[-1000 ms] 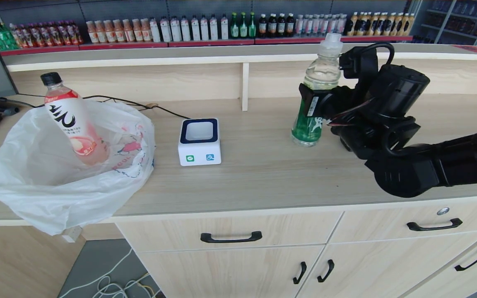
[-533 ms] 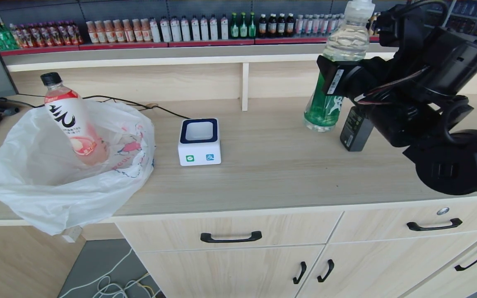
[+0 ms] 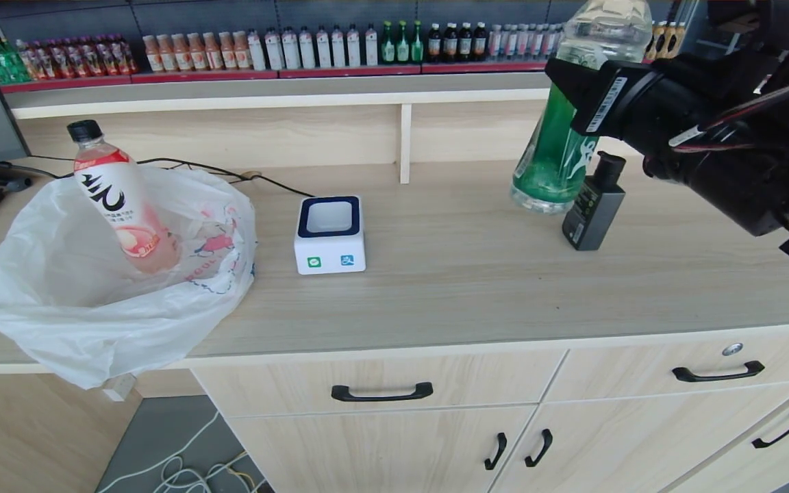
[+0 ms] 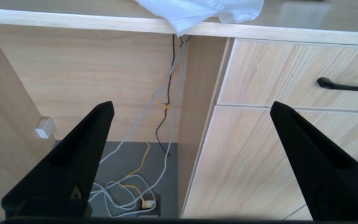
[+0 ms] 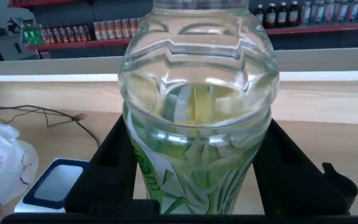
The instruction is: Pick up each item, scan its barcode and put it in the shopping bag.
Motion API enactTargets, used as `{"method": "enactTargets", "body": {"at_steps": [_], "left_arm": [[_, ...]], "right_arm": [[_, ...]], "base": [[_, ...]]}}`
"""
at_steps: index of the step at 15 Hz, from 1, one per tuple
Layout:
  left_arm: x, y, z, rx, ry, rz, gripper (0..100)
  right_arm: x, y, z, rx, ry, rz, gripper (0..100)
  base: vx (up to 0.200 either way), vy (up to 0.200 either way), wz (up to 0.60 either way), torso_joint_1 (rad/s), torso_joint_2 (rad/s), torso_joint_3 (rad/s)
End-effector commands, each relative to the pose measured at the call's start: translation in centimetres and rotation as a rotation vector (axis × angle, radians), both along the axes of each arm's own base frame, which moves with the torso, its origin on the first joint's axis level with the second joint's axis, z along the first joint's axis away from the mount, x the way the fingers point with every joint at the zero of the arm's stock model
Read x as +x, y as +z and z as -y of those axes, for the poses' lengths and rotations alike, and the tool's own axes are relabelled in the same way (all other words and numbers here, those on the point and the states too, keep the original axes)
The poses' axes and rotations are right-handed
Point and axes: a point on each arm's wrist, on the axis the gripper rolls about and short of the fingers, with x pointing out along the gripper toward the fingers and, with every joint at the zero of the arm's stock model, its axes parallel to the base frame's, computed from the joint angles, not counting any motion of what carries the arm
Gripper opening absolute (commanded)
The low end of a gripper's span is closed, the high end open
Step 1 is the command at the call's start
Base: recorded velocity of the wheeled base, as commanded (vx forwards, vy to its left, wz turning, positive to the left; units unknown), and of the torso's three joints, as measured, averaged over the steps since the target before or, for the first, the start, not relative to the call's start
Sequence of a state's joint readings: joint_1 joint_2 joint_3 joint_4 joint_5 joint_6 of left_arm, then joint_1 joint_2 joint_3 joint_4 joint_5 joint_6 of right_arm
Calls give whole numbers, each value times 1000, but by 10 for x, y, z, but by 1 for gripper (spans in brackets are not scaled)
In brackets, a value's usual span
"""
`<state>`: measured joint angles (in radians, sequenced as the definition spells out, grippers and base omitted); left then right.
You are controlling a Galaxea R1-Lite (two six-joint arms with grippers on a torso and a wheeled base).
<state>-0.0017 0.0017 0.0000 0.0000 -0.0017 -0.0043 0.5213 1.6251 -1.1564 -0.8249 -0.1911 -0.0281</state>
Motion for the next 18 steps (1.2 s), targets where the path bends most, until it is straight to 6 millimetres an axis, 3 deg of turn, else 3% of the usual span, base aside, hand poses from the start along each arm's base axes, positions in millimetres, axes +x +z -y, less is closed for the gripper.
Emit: {"method": "enactTargets", "body": {"at_steps": [1,5,8,14,18], "left_arm": [[0,0,0,0,0,0,100],[0,0,0,0,0,0,100],[0,0,0,0,0,0,100],[0,0,0,0,0,0,100],[0,0,0,0,2,0,100]], "right_arm": [[-26,1,6,-1,84,10,0],[-56,-7,19,17,299,6,0],[-68,-13,25,106,370,-22,0],[-81,-40,11,36,641,-43,0],[-98,-54,1,93,766,-39,0]], "base": [[0,0,0,0,0,0],[0,0,0,0,0,0],[0,0,0,0,0,0],[0,0,0,0,0,0],[0,0,0,0,0,0]]}}
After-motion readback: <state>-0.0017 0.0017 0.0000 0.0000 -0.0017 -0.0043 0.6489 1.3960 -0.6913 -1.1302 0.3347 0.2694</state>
